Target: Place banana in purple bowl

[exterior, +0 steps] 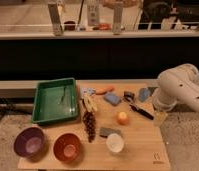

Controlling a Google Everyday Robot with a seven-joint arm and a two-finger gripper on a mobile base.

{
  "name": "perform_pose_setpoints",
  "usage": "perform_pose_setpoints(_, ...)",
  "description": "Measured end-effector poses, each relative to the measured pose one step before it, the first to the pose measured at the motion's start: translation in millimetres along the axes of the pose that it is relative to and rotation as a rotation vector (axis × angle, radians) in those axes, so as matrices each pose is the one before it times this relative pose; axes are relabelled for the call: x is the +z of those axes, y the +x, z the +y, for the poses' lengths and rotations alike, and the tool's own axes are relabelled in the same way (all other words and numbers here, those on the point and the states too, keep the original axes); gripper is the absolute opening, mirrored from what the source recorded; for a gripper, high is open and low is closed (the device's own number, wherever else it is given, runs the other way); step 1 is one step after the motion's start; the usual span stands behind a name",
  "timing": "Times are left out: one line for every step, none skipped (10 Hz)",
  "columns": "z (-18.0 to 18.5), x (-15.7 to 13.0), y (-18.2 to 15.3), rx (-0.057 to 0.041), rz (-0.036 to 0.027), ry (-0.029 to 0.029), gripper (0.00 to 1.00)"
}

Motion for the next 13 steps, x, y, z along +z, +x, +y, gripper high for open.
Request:
perform_pose_setpoints(0.0, 0.0, 0.02, 0.00005, 0.00004, 0.0, 0.8)
perform_pose_setpoints(0.01, 0.02, 0.01, -0.00001, 0.0, -0.00003, 0.8)
perform_pose_setpoints(-0.01, -0.04, -0.02, -0.00001, 0.0, 0.00006, 0.8)
perform_pose_setpoints(0.02, 0.03, 0.01, -0.00001, -0.00003, -0.00008, 0.8)
perform_pose_setpoints(-0.1, -0.04, -0.12, -0.00032, 0.00015, 0.00017, 0.8)
perform_pose_setpoints(-1.1, -0.21, -4.35, -0.01075, 0.00043, 0.00424, 0.8)
perform_pose_setpoints(-1.93, 0.12, -9.55, -0.01367, -0.00316, 0.00296, 0.8)
perform_pose_setpoints(-2.06, 0.0, -12.25, -0.01336, -0.0012, 0.00292, 0.8)
perform_pose_setpoints(-2.51, 0.16, -19.69, -0.01827, -0.00247, 0.00332, 0.8)
perform_pose_setpoints(-3.48, 0.29, -20.69, -0.02301, -0.0012, 0.0043, 0.8)
perform_pose_setpoints(-3.32, 0.17, -13.91, -0.02062, -0.00202, 0.00585, 0.8)
perform_pose_setpoints(-2.85, 0.76, -9.61, -0.0163, 0.00029, 0.00682, 0.8)
perform_pose_setpoints(-3.61, 0.63, -11.8, -0.01628, -0.0025, 0.00648, 0.8)
